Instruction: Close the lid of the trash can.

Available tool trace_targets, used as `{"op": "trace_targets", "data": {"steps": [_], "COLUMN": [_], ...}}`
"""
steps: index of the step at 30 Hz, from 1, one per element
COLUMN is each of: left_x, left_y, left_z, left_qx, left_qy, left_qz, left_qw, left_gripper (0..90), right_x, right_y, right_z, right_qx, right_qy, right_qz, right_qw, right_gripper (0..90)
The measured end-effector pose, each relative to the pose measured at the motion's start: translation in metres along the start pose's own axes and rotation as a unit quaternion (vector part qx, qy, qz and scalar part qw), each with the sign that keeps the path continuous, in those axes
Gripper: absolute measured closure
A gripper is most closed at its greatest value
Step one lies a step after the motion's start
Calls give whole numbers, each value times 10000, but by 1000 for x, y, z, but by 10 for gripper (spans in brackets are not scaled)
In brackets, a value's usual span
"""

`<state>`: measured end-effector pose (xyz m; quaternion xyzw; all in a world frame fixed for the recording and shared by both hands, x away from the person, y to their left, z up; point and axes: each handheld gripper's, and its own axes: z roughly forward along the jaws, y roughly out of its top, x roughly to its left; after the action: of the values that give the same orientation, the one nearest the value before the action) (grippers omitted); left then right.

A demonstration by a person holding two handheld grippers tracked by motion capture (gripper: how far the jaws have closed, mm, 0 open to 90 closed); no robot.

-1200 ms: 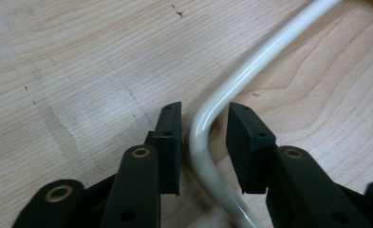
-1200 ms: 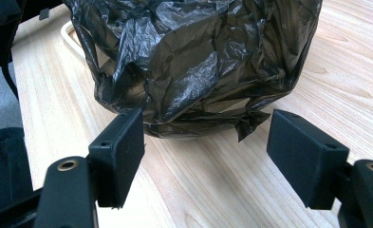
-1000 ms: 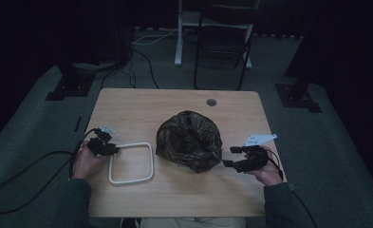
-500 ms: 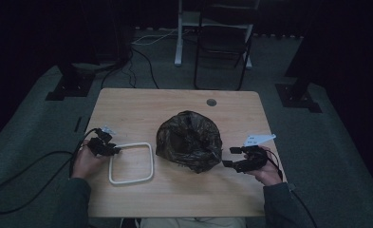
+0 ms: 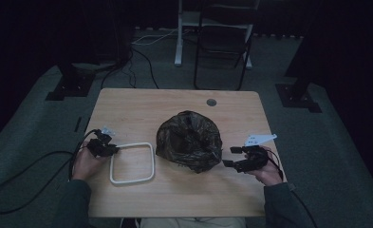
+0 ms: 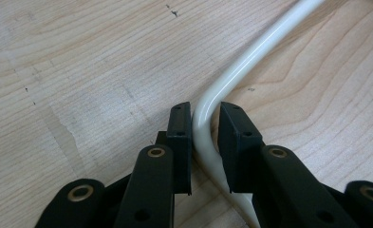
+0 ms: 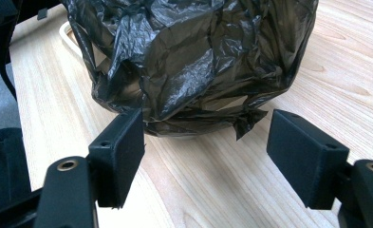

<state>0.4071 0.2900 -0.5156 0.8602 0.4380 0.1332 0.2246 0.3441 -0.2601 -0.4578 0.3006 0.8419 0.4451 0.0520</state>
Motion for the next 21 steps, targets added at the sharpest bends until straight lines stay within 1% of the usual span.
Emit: {"op": "trace_targets", "data": {"steps": [5, 7, 9, 11, 12, 13, 17, 19, 21], "left_x": [-2, -2, -3, -3, -3, -3, -3, -1, -1], "left_y": [-2, -2, -2, 0, 0, 1, 4, 5, 5], "left_z": [-1, -1, -1, -1, 0, 0, 2, 3, 3], "left_qx": [-18, -16, 1, 25, 35, 34, 24, 17, -6], "left_qy": [159, 197, 214, 234, 191, 161, 74, 55, 65], "left_qz": [-241, -288, -276, -218, -197, -158, -78, -80, -24], "left_qw": [9996, 9994, 9994, 9995, 9996, 9997, 9999, 10000, 10000], "left_gripper": [758, 758, 757, 751, 740, 710, 656, 662, 697], "right_x": [0, -1, -1, -1, 0, -1, -1, -1, -1], "right_y": [0, 0, 0, -1, -1, -1, -1, -1, -2], "right_z": [0, 0, 0, 1, 1, 1, 2, 3, 3], "right_qx": [6, 4, 9, 16, 24, 28, 41, 53, 50], "right_qy": [-11, -10, -14, -7, -7, -9, -10, -4, -6], "right_qz": [7, 5, 14, -1, 2, 7, 17, 15, 20], "right_qw": [10000, 10000, 10000, 10000, 10000, 10000, 10000, 10000, 10000], "right_gripper": [280, 279, 279, 279, 280, 279, 279, 279, 279]}}
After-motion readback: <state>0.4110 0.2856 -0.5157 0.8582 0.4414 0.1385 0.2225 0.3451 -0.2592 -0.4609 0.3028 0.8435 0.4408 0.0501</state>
